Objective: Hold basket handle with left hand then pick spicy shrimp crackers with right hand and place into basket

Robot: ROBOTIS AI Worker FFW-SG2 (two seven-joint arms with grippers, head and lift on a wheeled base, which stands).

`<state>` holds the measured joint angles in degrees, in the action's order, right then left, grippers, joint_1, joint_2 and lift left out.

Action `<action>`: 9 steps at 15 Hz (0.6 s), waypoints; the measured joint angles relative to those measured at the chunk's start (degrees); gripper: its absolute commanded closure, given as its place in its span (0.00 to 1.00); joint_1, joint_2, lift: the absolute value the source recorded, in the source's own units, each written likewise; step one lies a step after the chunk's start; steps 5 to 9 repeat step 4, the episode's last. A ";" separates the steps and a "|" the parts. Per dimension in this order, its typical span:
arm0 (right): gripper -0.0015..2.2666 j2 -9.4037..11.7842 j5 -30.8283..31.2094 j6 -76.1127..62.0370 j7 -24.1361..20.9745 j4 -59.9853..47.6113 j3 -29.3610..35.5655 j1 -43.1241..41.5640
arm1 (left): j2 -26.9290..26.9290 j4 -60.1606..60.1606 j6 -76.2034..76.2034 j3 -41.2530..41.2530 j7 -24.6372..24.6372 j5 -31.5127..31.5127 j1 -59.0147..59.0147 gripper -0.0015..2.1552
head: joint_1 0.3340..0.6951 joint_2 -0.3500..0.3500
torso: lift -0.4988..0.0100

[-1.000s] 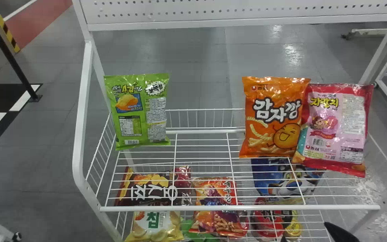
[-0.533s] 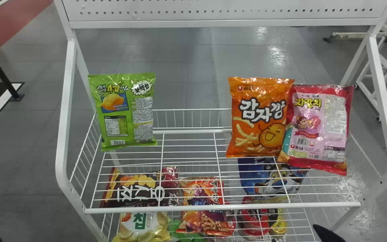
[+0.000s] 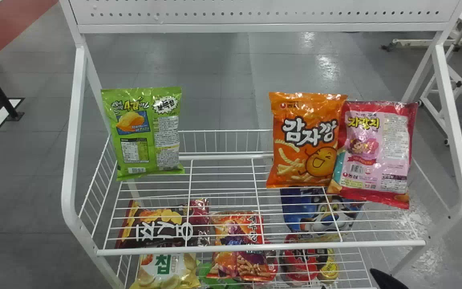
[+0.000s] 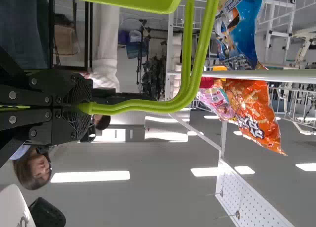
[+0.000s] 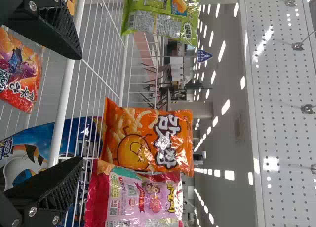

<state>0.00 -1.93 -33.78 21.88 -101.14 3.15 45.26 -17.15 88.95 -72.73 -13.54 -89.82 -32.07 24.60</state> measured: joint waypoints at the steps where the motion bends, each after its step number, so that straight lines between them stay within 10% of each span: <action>1: 0.03 0.00 0.00 0.00 0.13 0.07 -0.03 -0.01 | 0.01 0.00 0.00 -0.01 0.00 0.00 0.00 0.99 | 1.00 0.49 | 0.96; 9: 0.03 0.00 0.00 0.00 0.35 0.32 -0.07 -0.08 | 0.02 0.00 0.00 -0.07 0.00 0.00 0.00 0.99 | 1.00 0.50 | 0.96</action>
